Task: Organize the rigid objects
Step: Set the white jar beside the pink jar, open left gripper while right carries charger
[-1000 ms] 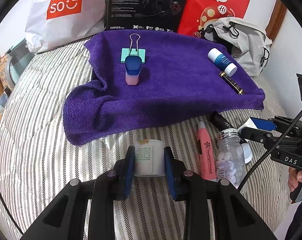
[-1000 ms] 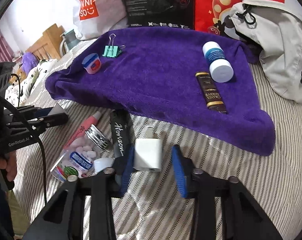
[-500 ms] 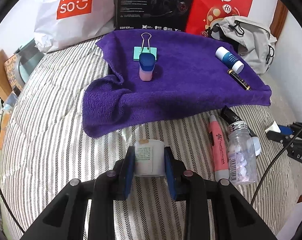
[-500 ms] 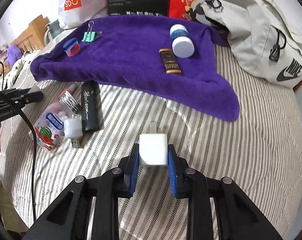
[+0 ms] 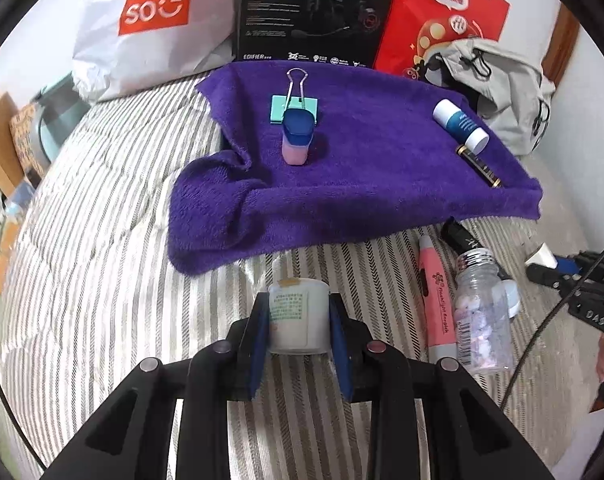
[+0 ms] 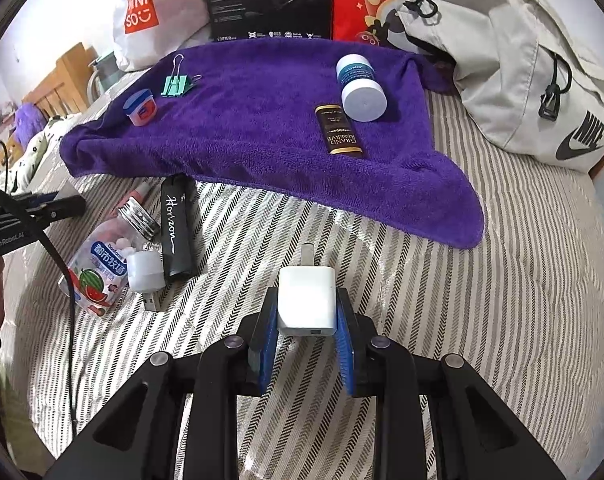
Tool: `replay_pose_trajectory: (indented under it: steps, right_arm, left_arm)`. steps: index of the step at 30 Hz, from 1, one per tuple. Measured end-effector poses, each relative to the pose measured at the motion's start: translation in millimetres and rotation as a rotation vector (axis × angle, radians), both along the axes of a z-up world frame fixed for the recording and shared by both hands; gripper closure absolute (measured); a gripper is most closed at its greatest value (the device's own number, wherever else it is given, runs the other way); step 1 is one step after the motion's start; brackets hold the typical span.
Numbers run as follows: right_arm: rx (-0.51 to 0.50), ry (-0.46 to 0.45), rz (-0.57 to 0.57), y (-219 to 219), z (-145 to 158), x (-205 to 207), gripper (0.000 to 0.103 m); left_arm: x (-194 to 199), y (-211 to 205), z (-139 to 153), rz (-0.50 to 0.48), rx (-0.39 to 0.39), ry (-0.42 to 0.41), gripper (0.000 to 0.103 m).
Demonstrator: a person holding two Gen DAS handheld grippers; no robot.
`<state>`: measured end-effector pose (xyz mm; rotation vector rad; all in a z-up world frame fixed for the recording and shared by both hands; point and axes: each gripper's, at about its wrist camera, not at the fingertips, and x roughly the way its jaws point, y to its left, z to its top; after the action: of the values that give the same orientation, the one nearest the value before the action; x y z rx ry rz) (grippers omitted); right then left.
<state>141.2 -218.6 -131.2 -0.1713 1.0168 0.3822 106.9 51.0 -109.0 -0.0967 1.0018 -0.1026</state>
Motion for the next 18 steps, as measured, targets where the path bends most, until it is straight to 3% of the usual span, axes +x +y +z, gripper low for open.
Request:
replay_pose_trajectory:
  steps: [7,18]
  right_arm:
    - [0.043,-0.007,0.012,-6,13,-13,0.077]
    - [0.094,-0.027,0.025,-14,38,-17,0.077]
  left_arm:
    - [-12,12,9,0.018,-0.046,-0.01,0.076]
    - [-11,14,41,0.033,-0.038,-0.056,0.076]
